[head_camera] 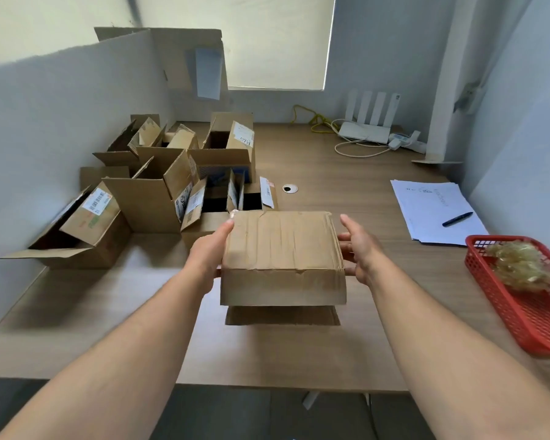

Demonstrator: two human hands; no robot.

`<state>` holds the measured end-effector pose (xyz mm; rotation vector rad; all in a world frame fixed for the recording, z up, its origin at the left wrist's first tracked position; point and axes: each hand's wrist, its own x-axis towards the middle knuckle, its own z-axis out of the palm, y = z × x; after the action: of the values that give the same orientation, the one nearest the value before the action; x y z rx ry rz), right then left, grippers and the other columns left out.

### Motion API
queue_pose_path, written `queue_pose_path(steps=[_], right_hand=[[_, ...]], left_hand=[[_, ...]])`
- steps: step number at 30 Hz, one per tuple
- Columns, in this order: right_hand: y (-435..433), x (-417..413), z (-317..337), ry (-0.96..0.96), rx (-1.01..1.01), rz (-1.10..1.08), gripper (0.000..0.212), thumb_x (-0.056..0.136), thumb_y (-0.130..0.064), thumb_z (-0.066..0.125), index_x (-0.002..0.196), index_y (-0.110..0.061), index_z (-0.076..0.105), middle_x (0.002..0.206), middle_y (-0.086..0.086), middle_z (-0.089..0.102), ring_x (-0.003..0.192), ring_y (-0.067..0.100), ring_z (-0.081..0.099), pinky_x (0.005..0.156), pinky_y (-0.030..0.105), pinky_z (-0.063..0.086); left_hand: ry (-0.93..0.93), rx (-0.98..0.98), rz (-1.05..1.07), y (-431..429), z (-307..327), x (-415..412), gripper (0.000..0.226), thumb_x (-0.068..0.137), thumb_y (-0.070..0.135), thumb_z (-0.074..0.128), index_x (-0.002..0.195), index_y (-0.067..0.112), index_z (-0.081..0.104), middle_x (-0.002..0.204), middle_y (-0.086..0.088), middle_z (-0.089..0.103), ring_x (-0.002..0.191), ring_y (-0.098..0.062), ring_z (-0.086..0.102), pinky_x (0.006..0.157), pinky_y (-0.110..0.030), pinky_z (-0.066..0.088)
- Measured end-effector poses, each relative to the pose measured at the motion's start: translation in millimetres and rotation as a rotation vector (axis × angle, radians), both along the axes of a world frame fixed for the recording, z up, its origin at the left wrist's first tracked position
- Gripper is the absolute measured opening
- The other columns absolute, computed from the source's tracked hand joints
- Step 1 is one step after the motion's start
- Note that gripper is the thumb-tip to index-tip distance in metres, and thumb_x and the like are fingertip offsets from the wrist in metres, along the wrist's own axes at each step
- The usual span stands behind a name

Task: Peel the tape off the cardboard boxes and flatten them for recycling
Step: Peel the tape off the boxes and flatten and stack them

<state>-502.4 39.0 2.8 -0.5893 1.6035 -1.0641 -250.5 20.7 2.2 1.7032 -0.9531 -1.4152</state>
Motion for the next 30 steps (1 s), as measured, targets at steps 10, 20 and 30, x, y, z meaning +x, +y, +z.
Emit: queue_pose_path(steps=[10, 20, 30], right_hand=[[6, 13, -4, -0.002, -0.064, -0.105, 0.044, 0.086, -0.059, 0.053, 0.084, -0.015, 0.06, 0.075, 0.0, 0.061, 0.065, 0.018, 0.057, 0.064, 0.034, 0.05], [0, 31, -29, 0.04, -0.08, 0.032, 0.015, 0.092, -0.021, 0.058, 0.08, -0.018, 0.051, 0.077, 0.0, 0.054, 0.067, 0.018, 0.05, 0.058, 0.029, 0.044], [8, 57, -72, -0.064, 0.102, 0.096, 0.023, 0.1, -0.023, 0.038, 0.085, -0.017, 0.055, 0.08, 0.003, 0.051, 0.07, 0.019, 0.049, 0.062, 0.032, 0.041]], left_hand=[[0.07, -0.051, -0.047, 3, 0, 5, 0.089, 0.065, 0.089, 0.043, 0.12, 0.021, 0.06, 0.106, 0.003, 0.066, 0.098, -0.018, 0.063, 0.084, -0.045, 0.055], [0.067, -0.227, -0.025, 9, -15, 21, 0.033, 0.092, 0.021, 0.062, 0.123, 0.019, 0.052, 0.117, -0.002, 0.06, 0.097, -0.018, 0.057, 0.072, -0.032, 0.046], [-0.397, -0.593, -0.187, 8, 5, 32, 0.053, 0.078, 0.045, 0.041, 0.125, 0.035, 0.063, 0.108, 0.018, 0.051, 0.121, -0.015, 0.044, 0.11, -0.039, 0.033]])
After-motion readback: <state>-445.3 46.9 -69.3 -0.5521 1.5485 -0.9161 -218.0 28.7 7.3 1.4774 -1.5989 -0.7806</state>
